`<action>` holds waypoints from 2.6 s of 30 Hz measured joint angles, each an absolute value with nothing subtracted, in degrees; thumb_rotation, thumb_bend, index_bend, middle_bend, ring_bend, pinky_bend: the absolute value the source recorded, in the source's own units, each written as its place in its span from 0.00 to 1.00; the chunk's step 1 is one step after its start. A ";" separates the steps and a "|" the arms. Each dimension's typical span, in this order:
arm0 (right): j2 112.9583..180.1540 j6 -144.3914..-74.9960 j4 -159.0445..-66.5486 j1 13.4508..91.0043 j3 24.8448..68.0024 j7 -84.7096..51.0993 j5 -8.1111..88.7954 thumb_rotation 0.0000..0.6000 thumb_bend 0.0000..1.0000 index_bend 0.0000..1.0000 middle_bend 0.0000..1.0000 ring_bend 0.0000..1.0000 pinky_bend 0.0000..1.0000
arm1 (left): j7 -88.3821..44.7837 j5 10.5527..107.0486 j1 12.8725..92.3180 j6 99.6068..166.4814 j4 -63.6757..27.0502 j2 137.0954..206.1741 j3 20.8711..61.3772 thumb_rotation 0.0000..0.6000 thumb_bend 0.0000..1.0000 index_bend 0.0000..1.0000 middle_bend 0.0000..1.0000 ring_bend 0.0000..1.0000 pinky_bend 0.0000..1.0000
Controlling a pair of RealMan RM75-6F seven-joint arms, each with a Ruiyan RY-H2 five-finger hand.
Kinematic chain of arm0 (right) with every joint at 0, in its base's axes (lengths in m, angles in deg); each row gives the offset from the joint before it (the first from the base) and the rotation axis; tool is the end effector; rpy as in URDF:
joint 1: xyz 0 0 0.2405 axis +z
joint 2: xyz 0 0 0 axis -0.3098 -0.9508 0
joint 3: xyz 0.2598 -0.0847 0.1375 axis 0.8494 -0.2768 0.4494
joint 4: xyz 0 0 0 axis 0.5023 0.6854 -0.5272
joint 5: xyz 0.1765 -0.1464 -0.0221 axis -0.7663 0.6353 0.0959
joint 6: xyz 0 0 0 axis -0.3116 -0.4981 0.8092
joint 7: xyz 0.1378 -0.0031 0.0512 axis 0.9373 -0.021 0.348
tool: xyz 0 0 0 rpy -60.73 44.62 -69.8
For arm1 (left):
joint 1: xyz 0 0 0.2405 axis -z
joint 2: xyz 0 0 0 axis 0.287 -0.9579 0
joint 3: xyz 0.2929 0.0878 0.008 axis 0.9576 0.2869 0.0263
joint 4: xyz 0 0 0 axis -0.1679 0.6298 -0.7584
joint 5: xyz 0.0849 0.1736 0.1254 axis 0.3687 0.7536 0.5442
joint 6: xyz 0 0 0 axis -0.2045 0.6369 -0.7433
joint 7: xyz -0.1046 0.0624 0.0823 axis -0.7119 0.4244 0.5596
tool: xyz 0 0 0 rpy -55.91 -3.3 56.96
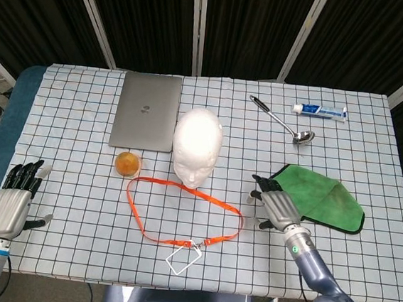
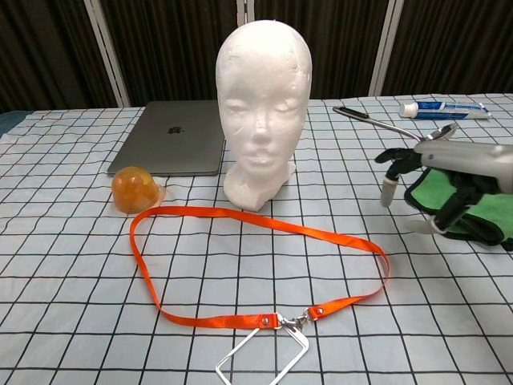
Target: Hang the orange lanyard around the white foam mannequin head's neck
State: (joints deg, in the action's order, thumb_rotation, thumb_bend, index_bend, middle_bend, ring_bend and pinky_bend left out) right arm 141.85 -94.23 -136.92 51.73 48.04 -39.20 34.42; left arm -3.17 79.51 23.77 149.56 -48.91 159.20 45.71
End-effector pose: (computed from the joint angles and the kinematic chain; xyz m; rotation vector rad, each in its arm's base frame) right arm -0.2211 -0.3383 0.0025 1.8242 -1.2348 0.8045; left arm -0.3108 0.1992 0.1004 -1.4486 -0.9422 -0.8470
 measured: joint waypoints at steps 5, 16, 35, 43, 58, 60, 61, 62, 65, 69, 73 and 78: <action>146.54 -93.69 -133.62 55.87 48.41 -44.00 27.08 1.00 0.27 0.43 0.00 0.00 0.00 | -2.77 77.77 24.29 148.46 -48.63 159.68 45.43 1.00 0.00 0.00 0.00 0.00 0.00; 151.58 -95.61 -129.98 60.25 46.79 -49.74 19.91 1.00 0.28 0.44 0.00 0.00 0.00 | -2.35 76.11 25.15 147.53 -48.38 160.10 45.08 1.00 0.00 0.00 0.00 0.00 0.00; 154.23 -96.76 -127.19 61.42 43.65 -49.00 20.94 1.00 0.33 0.52 0.00 0.00 0.00 | -2.22 75.29 26.02 147.36 -48.70 160.46 45.02 1.00 0.00 0.00 0.00 0.00 0.00; 154.83 -97.07 -126.01 61.12 42.93 -47.50 22.67 1.00 0.34 0.59 0.00 0.00 0.00 | -1.95 75.23 26.07 147.56 -48.59 160.61 45.29 1.00 0.00 0.00 0.00 0.00 0.00; 154.91 -99.42 -125.96 59.72 41.28 -44.59 30.88 1.00 0.41 0.68 0.00 0.00 0.00 | 0.85 75.99 29.29 144.88 -48.14 162.13 44.66 1.00 0.02 0.00 0.00 0.00 0.00; 154.47 -99.76 -126.48 59.44 41.04 -44.16 32.04 1.00 0.41 0.68 0.00 0.00 0.00 | 1.17 76.22 30.92 143.28 -47.90 162.39 43.95 1.00 0.08 0.00 0.00 0.00 0.00; 154.08 -99.99 -126.86 59.27 40.87 -43.93 32.79 1.00 0.41 0.68 0.00 0.00 0.00 | 1.17 76.29 31.70 142.42 -47.75 162.52 43.59 1.00 0.12 0.02 0.00 0.00 0.00; 153.77 -100.18 -127.17 59.14 40.76 -43.77 33.35 1.00 0.41 0.68 0.00 0.00 0.00 | 1.11 76.31 32.86 141.11 -47.52 162.72 43.05 1.00 0.15 0.07 0.00 0.00 0.00; 152.47 -100.58 -128.46 58.79 40.38 -43.34 34.95 1.00 0.43 0.69 0.00 0.00 0.00 | 1.10 76.04 36.48 137.42 -46.44 163.57 41.18 1.00 0.21 0.20 0.00 0.00 0.00; 150.98 -100.69 -130.11 58.66 40.09 -43.30 36.28 1.00 0.43 0.69 0.00 0.00 0.00 | 2.94 75.27 41.56 133.99 -42.79 166.70 38.36 1.00 0.29 0.29 0.00 0.00 0.00; 149.89 -100.80 -131.48 58.67 39.97 -43.60 37.19 1.00 0.43 0.69 0.00 0.00 0.00 | 3.42 73.10 46.08 129.88 -39.12 170.97 36.11 1.00 0.32 0.33 0.00 0.00 0.00; 149.23 -100.64 -132.35 58.82 39.92 -44.27 37.29 1.00 0.43 0.69 0.00 0.00 0.00 | 4.06 70.80 50.74 125.73 -33.49 175.94 34.78 1.00 0.32 0.37 0.00 0.00 0.00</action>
